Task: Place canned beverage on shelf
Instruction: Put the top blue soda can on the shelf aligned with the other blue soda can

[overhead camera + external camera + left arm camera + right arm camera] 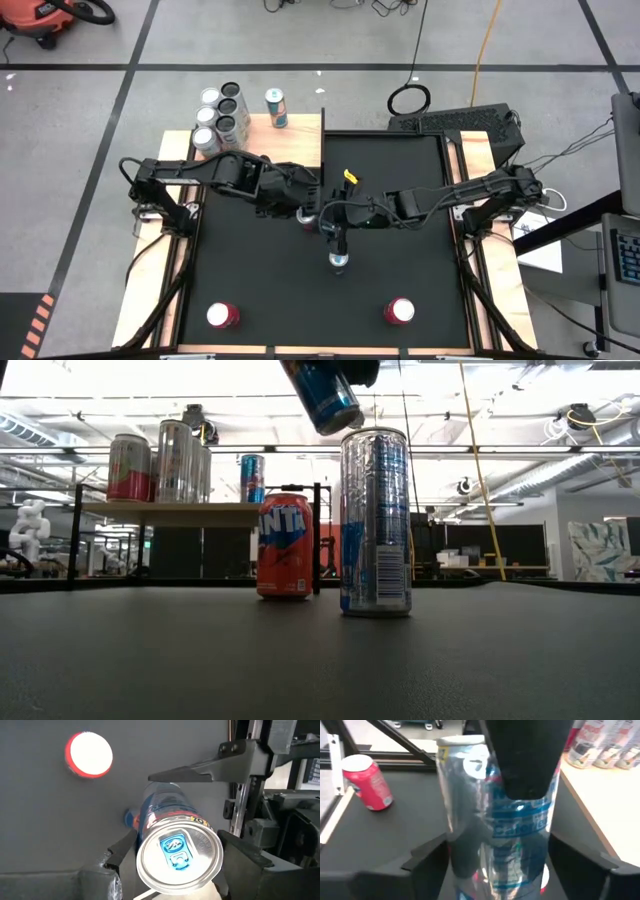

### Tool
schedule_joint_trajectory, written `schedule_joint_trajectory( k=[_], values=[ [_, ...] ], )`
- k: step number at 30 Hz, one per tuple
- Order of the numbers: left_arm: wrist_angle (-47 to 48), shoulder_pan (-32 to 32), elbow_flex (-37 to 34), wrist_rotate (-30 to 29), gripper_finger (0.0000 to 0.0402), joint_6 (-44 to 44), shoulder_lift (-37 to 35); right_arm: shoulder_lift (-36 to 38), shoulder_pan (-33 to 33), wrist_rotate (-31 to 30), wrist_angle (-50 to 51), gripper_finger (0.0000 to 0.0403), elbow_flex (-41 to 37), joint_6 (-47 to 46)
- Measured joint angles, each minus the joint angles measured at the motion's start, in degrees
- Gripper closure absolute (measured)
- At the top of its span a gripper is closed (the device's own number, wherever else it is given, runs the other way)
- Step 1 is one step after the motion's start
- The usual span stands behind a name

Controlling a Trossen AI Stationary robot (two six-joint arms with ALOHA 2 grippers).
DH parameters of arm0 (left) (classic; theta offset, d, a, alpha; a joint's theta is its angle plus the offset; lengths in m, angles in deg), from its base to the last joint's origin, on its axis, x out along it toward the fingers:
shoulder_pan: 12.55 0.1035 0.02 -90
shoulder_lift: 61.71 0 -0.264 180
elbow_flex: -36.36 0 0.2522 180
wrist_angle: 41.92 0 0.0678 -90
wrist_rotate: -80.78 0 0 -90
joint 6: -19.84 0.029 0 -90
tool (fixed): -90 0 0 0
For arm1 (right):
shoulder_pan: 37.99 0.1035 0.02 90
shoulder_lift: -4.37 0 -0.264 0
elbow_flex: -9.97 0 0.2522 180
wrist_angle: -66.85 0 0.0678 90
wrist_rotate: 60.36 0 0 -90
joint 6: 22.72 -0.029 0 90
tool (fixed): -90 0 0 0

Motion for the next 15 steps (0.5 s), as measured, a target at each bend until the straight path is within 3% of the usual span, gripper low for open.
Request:
schedule_joint_trajectory(
  k=[9,15],
  values=[
    [0.0,0.4,0.0,-1.1,0.0179,1.9,0.0,0.0,-1.4,0.3,0.2,0.0205,0.0,1.8],
    [-0.4,0.0,0.0,-4.7,0.0146,6.0,-1.2,1.0,-1.5,2.0,-0.2,0.0206,0.0,2.1]
  ],
)
